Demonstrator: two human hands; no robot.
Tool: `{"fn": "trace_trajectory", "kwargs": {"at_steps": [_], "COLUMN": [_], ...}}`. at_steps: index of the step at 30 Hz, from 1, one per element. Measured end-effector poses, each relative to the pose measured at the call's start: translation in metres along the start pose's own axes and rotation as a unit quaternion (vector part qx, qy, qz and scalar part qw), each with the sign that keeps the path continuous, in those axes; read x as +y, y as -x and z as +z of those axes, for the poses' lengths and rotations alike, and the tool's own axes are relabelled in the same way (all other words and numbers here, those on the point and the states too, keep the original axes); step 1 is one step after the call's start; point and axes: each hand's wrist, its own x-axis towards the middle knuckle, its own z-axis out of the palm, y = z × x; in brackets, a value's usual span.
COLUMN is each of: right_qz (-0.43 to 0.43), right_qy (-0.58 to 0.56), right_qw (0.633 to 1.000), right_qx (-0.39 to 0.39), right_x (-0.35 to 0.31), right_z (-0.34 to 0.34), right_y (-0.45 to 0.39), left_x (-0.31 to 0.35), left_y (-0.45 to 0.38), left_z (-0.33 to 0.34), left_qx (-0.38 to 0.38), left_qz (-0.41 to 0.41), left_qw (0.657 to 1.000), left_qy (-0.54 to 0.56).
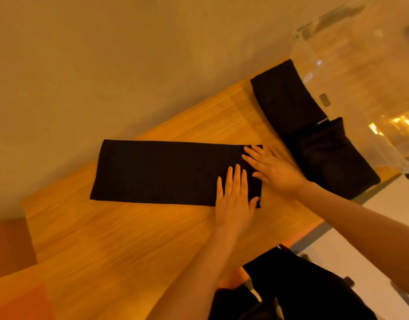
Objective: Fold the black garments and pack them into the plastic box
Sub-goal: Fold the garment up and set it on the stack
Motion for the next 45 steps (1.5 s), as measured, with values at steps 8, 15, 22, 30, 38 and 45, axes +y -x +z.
{"fn": "trace_trajectory", "kwargs": {"at_steps": [8, 15, 22, 30, 38, 45], "right_qz": [0.009, -0.125, -0.12, -0.109, 0.105, 0.111], "right_qy": [0.07, 0.084, 0.107, 0.058, -0.368, -0.549], "right_qw": [0.997, 0.989, 0.982, 0.986, 0.923, 0.828], "right_qx": [0.034, 0.01, 0.095, 0.115, 0.03, -0.033], "right_x": [-0.027, -0.059, -0.096, -0.119, -0.158, -0.151], "right_z": [0.049, 0.052, 0.059, 0.035, -0.009, -0.049], "right_y": [0.117, 0.14, 0.15, 0.157, 0.174, 0.111], "left_x": [-0.03, -0.051, -0.028, -0.028, -0.048, -0.077], "left_y": [0.049, 0.121, 0.164, 0.183, 0.202, 0.158], "left_z": [0.021, 0.038, 0.058, 0.032, 0.0, -0.054], "left_qx": [-0.026, -0.011, 0.012, 0.004, 0.017, 0.144], "left_qz": [0.219, 0.262, 0.157, 0.033, -0.102, -0.134], "left_qw": [0.967, 0.952, 0.985, 0.99, 0.875, 0.795], "left_qy": [-0.124, -0.155, -0.065, 0.136, 0.474, 0.573]}}
